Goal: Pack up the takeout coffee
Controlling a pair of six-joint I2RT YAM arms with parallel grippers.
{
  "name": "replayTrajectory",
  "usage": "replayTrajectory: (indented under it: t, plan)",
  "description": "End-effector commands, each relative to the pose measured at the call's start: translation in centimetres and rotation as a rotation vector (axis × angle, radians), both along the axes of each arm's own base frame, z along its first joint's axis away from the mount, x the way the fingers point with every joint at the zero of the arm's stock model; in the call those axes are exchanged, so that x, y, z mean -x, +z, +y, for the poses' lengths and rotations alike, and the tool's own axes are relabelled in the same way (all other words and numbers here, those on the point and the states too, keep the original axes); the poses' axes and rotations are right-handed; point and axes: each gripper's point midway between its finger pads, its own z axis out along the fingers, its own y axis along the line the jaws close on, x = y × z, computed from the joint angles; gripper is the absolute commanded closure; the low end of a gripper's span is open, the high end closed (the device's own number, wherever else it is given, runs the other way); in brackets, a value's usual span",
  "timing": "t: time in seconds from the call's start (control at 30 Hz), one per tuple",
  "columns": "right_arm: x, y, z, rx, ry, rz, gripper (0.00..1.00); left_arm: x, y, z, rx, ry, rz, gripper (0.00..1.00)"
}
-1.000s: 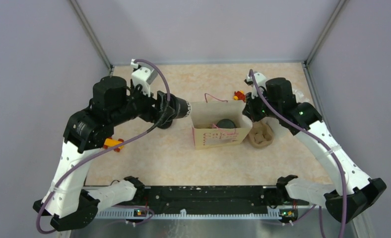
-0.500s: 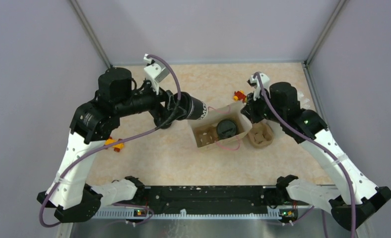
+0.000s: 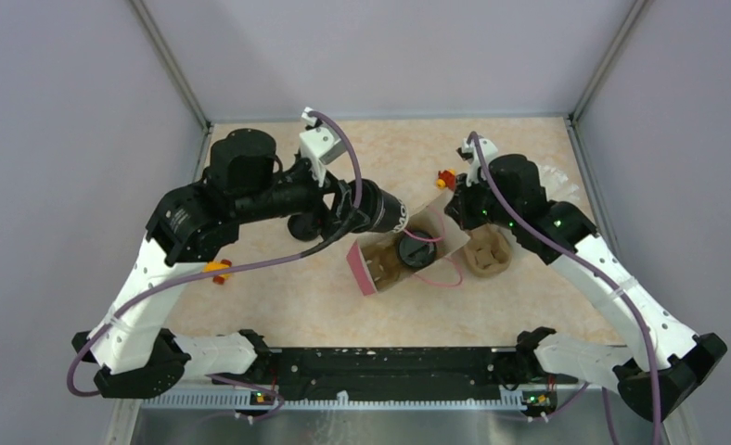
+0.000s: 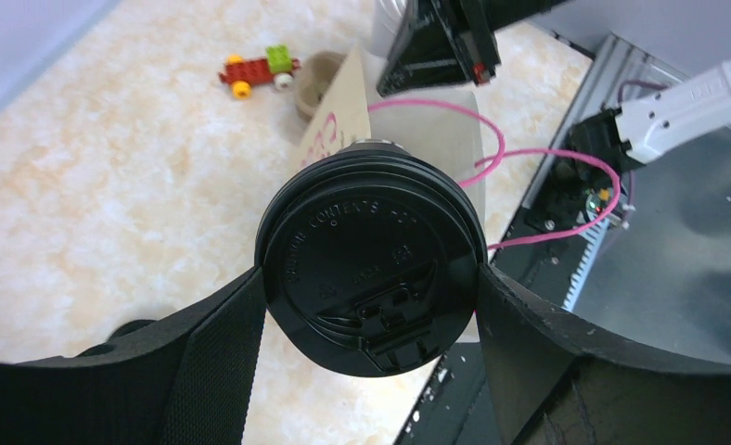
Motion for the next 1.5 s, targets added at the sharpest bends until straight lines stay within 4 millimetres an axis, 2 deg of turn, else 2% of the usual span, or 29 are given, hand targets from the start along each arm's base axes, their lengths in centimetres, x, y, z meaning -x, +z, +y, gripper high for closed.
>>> replayTrajectory:
  t: [0.0,0.1,0.2,0.27,0.47,0.57,0.73,0.9,1.03,1.1,1.47]
  plan:
    - [-0.2,1.2,0.3,-0.045,-0.045,0.003,1.0,-0.6,4.4,1.1,0.052,0.046,-0.131,0.29]
    - [-0.2,1.0,0.2,-0.045,-0.074,0.038,1.0,-0.2,5.8,1.1,0.078,0.032,-0.152,0.29]
    - [-0.2,0.6,0.2,-0.038,-0.09,0.079,1.0,0.6,6.4,1.1,0.095,-0.001,-0.153,0.29]
    - [-0.2,0.5,0.2,-0.036,-0.1,0.095,1.0,1.3,6.3,0.9,0.097,-0.033,-0.138,0.29]
    - [-0.2,0.2,0.4,-0.038,-0.118,0.132,1.0,3.4,4.2,0.5,0.073,-0.127,-0.039,0.3]
    - [-0.2,0.0,0.4,-0.037,-0.125,0.148,1.0,4.2,4.6,0.9,0.108,-0.126,-0.026,0.3]
    - [-0.3,-0.2,0.5,-0.042,-0.134,0.16,1.0,4.5,6.3,1.8,0.147,-0.102,-0.08,0.29]
    - [-0.3,-0.2,0.6,-0.048,-0.139,0.164,1.0,5.0,5.2,1.9,0.117,-0.122,-0.043,0.29]
    - [-0.4,0.3,0.7,-0.055,-0.14,0.16,1.0,5.3,5.2,1.7,0.127,-0.143,-0.045,0.28]
    - [-0.4,0.3,0.7,-0.056,-0.14,0.158,1.0,4.9,4.4,1.6,0.102,-0.136,-0.032,0.29]
    - [-0.5,1.2,1.1,-0.06,-0.13,0.102,1.0,2.0,-3.2,0.9,-0.09,-0.09,0.024,0.32]
